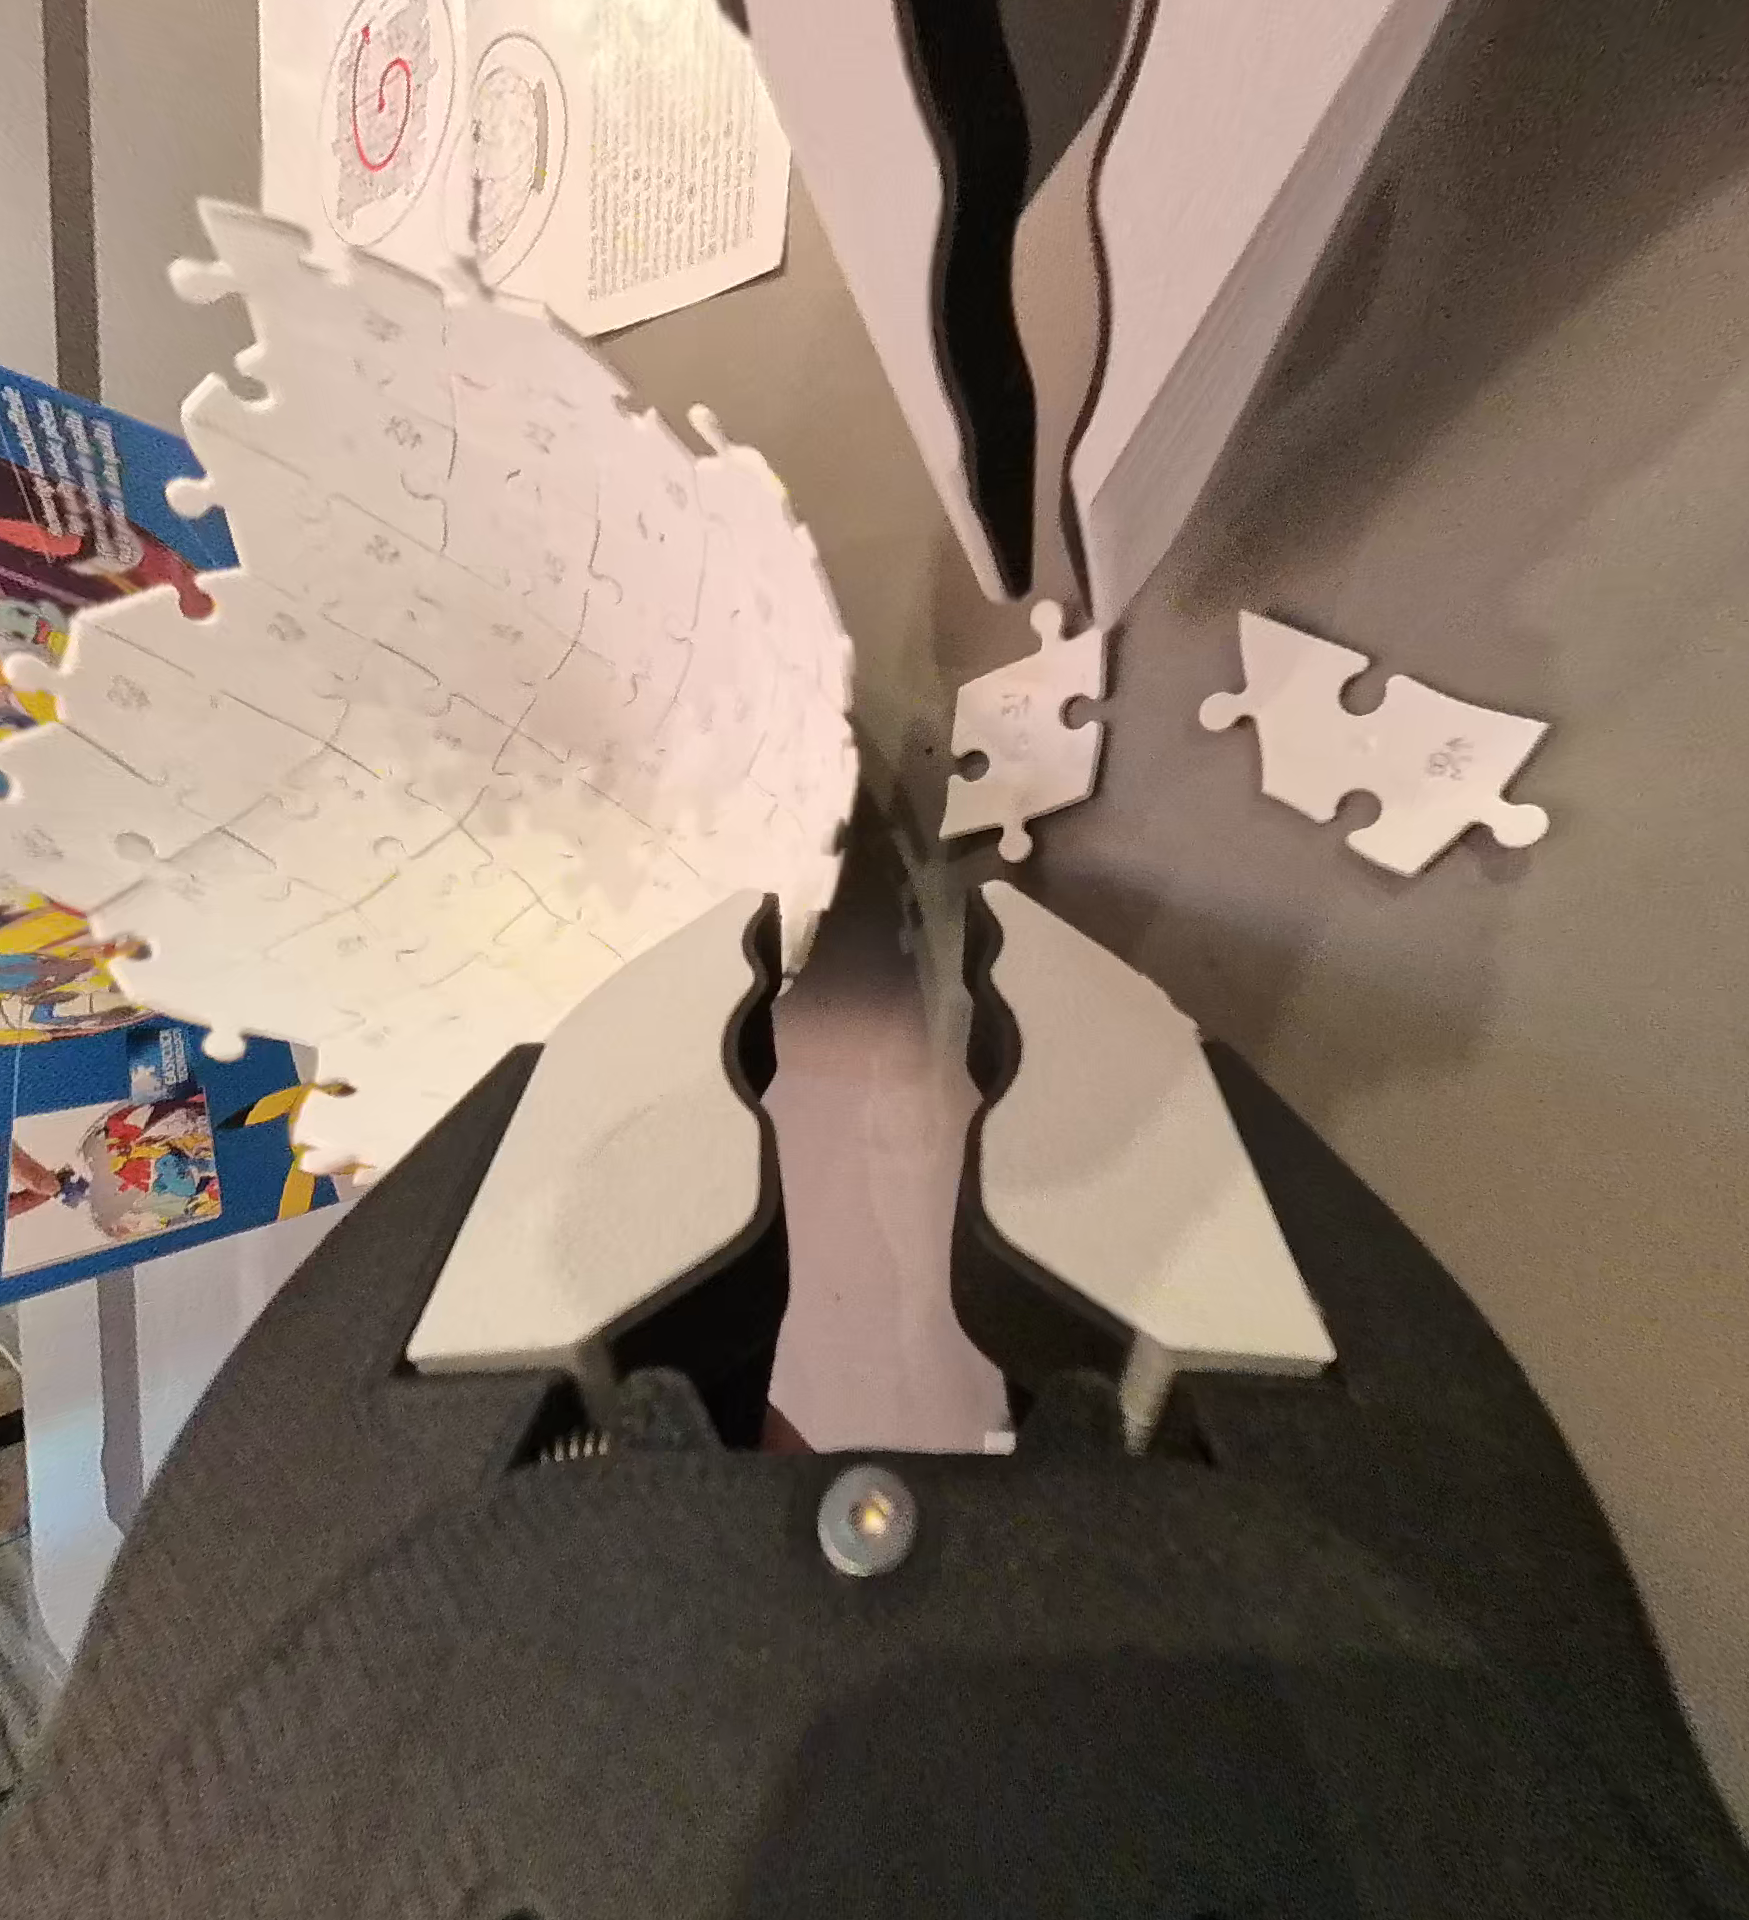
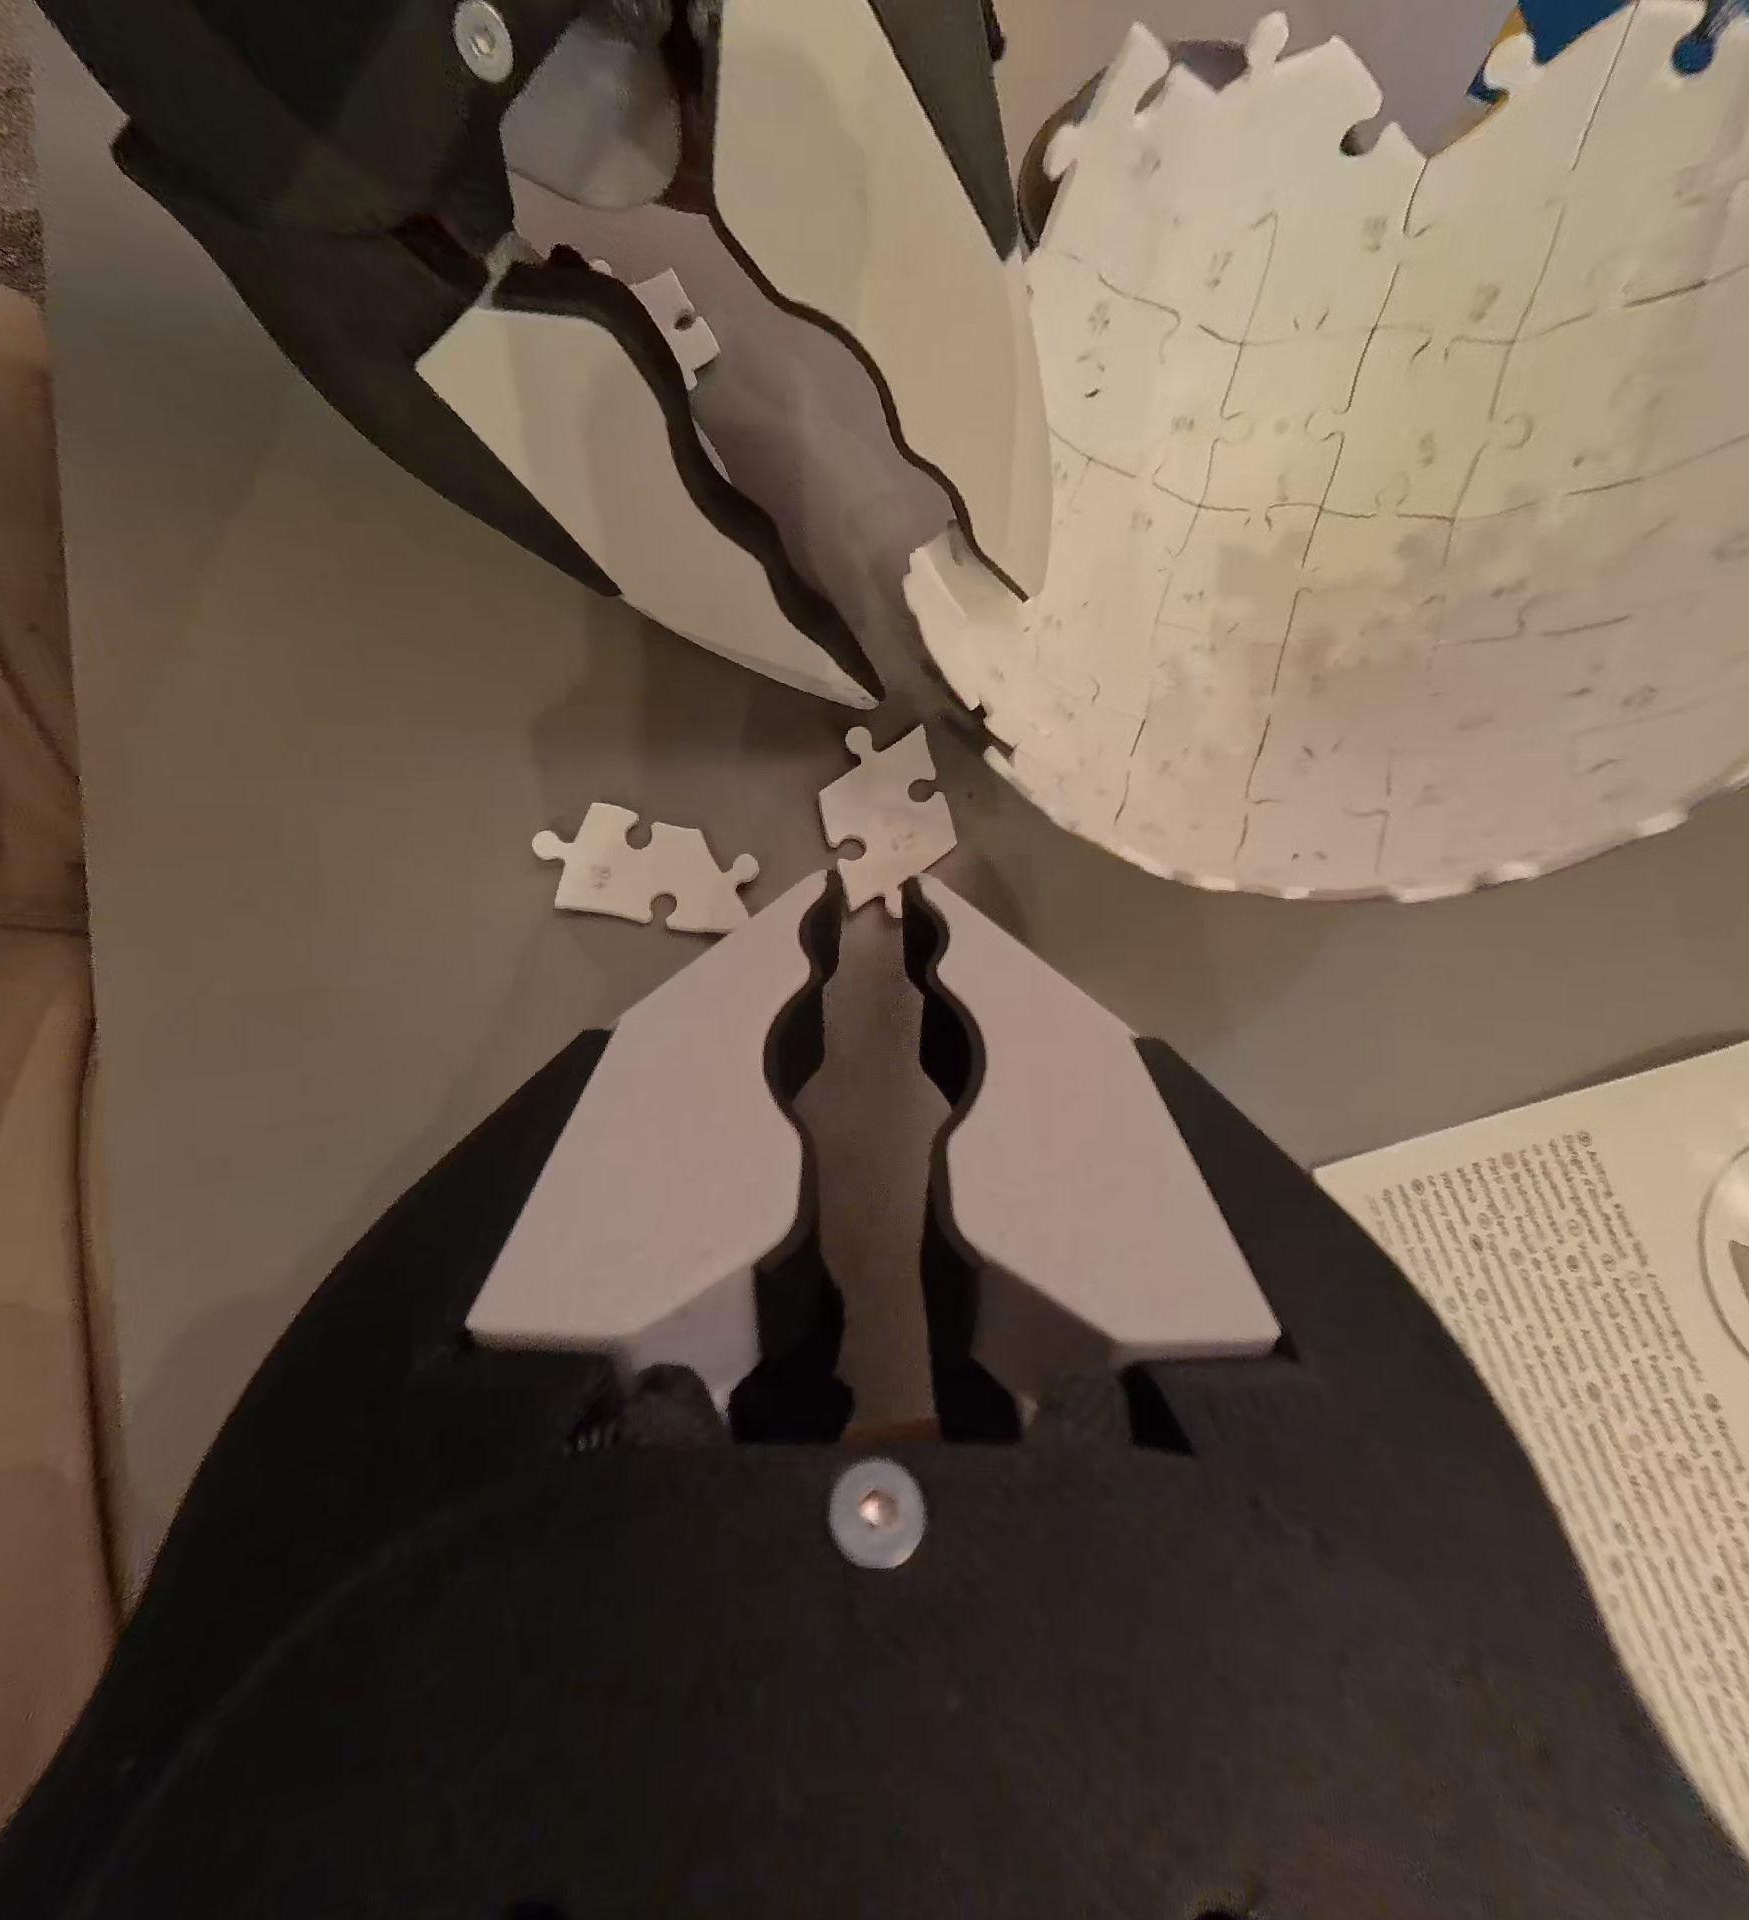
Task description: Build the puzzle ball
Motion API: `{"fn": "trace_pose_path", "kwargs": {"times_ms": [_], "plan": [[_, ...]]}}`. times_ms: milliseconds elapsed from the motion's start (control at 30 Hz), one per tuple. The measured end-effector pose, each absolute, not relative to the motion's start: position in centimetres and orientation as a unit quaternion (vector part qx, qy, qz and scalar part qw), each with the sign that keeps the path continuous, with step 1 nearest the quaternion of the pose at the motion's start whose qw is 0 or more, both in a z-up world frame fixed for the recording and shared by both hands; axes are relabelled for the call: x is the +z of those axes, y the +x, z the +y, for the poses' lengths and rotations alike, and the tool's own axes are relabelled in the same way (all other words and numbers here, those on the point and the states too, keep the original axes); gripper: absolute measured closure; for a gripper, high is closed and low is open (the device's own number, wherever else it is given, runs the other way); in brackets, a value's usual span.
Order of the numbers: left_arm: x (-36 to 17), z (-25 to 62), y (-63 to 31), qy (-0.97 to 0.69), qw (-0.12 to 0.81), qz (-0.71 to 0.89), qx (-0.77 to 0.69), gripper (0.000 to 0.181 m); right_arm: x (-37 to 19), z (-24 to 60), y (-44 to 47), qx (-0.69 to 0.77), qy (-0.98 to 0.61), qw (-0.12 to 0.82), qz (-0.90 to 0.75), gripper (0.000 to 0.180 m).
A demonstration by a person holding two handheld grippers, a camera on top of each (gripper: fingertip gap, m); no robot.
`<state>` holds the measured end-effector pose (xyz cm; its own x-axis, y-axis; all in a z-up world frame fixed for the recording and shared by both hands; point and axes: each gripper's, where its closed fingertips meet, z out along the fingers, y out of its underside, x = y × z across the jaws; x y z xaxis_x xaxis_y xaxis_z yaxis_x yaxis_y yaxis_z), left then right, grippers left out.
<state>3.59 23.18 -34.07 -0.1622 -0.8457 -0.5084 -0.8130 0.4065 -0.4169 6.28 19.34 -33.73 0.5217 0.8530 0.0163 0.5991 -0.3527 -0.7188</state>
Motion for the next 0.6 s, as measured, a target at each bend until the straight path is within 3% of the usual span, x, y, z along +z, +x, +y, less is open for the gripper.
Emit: {"fn": "trace_pose_path", "kwargs": {"times_ms": [600], "plan": [[-34.0, 23.6, 3.1, -0.539, 0.360, 0.761, -0.022, 0.148, -34.4, 21.1, 5.5, 0.130, -0.775, 0.366, -0.498, 0.170]]}}
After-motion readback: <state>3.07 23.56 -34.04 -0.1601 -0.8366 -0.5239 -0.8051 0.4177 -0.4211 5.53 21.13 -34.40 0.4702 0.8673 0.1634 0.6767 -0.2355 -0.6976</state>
